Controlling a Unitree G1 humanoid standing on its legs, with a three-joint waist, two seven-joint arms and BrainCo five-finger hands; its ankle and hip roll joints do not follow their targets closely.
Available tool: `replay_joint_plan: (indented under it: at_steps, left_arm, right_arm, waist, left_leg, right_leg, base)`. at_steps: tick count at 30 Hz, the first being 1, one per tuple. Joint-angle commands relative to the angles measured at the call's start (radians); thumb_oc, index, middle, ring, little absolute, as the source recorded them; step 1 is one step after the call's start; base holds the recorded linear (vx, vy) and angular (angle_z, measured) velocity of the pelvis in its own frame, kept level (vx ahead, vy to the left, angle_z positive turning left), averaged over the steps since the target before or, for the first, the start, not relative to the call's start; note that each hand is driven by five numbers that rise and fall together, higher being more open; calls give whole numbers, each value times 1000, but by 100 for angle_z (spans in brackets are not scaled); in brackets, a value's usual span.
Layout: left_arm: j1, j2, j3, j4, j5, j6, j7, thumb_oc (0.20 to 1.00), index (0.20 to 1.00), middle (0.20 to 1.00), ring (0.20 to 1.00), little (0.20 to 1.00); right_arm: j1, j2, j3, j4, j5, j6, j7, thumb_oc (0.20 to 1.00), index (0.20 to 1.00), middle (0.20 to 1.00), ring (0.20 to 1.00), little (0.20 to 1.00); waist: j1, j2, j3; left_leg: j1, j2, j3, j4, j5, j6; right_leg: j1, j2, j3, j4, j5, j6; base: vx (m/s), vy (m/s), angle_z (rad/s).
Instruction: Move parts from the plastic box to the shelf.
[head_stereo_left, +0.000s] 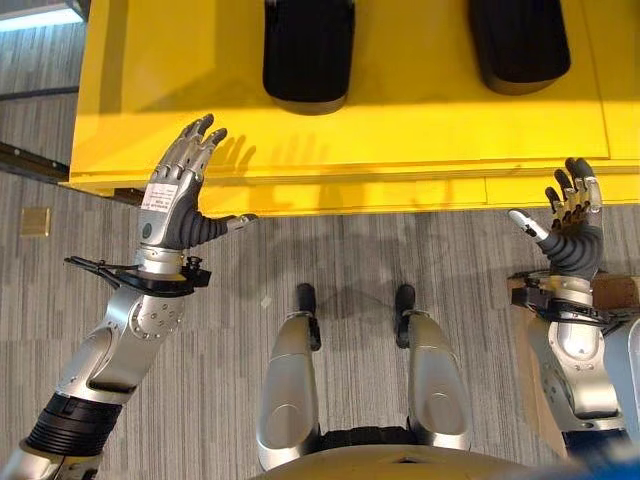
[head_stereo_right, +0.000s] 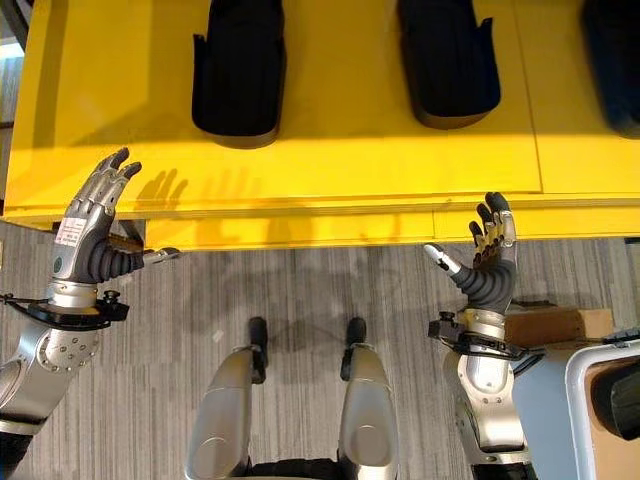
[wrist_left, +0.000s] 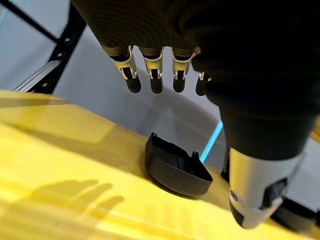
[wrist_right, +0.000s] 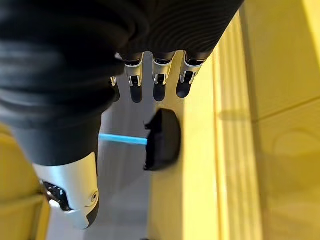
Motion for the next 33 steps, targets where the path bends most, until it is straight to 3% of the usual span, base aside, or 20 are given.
replay_joint_plan:
  at_steps: [1,8,23,33]
  left_arm:
    - [-5,-1,-4,38,51,7,31,1000,1000,1000,1000,1000]
    - [-93,-57,-71,141,42,31,12,1000,1000,1000,1000,1000]
    - [-317,-49,-245,286,-31,27,-136,1000,1000,1000,1000,1000]
    - [-387,-76,-321,376,-45,37,-170,1000,1000,1000,1000,1000]
  right_arm:
    - [-13,11,-39,-65,-13,-55,0,1000,1000,1000,1000,1000]
    - [11,29,-35,-63,-5,-41,9,1000,1000,1000,1000,1000]
    - [49,39,-41,-85,31,-8,64,1000,1000,1000,1000,1000]
    - [59,40,-37,-96,26,-2,81,1000,1000,1000,1000,1000]
  waist:
    - [-1,-18,-104]
    - [-19,-22,-113]
    - [-56,-19,-128]
    - [-69,-18,-123]
  left_leg:
    - [-24,41,-41,-17,35,-24]
    - [-25,46,-30,-18,35,-29]
    - [-14,57,-18,-15,32,-38]
    - [-14,61,-14,-14,34,-41]
  right_leg:
    - [63,-32,-35,-35,-4,29]
    - [55,-29,-26,-32,-6,27]
    - [57,-23,-3,-35,-5,28]
    - [53,-19,2,-29,-7,28]
  base:
    - [6,11,-8]
    - [0,4,-3]
    - [16,2,-7]
    - [2,0,-1]
